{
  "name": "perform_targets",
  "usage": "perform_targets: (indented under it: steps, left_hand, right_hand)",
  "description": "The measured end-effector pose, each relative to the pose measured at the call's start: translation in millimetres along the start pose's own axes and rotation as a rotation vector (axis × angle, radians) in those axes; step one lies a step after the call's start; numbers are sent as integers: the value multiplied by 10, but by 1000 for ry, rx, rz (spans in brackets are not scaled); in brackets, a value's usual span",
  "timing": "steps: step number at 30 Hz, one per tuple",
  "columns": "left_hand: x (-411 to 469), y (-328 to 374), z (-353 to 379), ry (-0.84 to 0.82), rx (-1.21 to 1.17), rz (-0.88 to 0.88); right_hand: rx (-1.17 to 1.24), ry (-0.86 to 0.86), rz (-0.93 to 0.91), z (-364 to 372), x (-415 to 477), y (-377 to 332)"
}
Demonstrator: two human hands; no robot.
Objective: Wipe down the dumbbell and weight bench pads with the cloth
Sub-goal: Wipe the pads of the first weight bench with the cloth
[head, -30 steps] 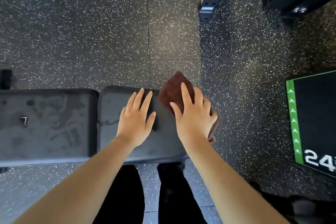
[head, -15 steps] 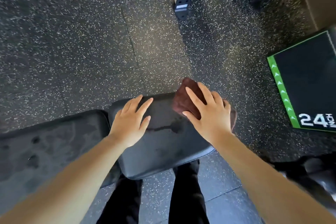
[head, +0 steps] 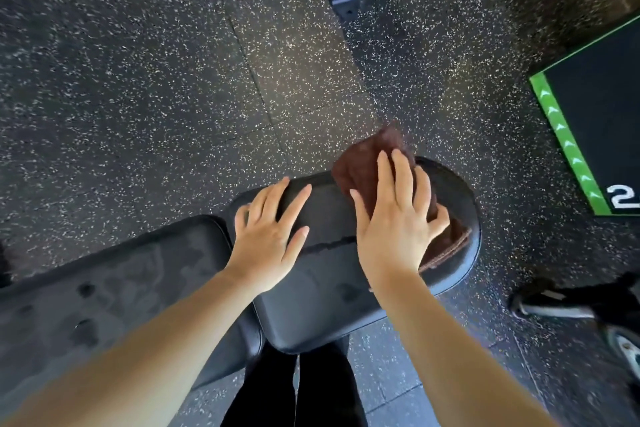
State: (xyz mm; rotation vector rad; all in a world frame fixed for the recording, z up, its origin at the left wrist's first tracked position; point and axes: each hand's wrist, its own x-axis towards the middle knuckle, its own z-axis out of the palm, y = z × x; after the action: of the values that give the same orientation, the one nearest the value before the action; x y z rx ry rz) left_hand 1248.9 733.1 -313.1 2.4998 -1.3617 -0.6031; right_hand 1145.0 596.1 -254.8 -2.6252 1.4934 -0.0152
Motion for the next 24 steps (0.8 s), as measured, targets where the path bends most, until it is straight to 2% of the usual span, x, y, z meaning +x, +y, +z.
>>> perform_targets:
  steps: [4,9,11,17,24]
  left_hand:
    - [-4,-1,-16,0,-4,0]
    - [1,7,-53,-20,-10,-14]
    - [2,8,-48,-15,-10,-20]
    - [2,34,22,-4,-18,-44]
    - [-4,21,-79,-45,-19,-21]
  right_hand:
    - [-36,-116,-49,-87,-26,60]
    - [-139,-191,-462,-205,156,391]
    - [-120,-198,-533,-169,233,449]
    - [-74,-154,-400,-36,528,39]
    - [21,-30,-411,-100,191,272]
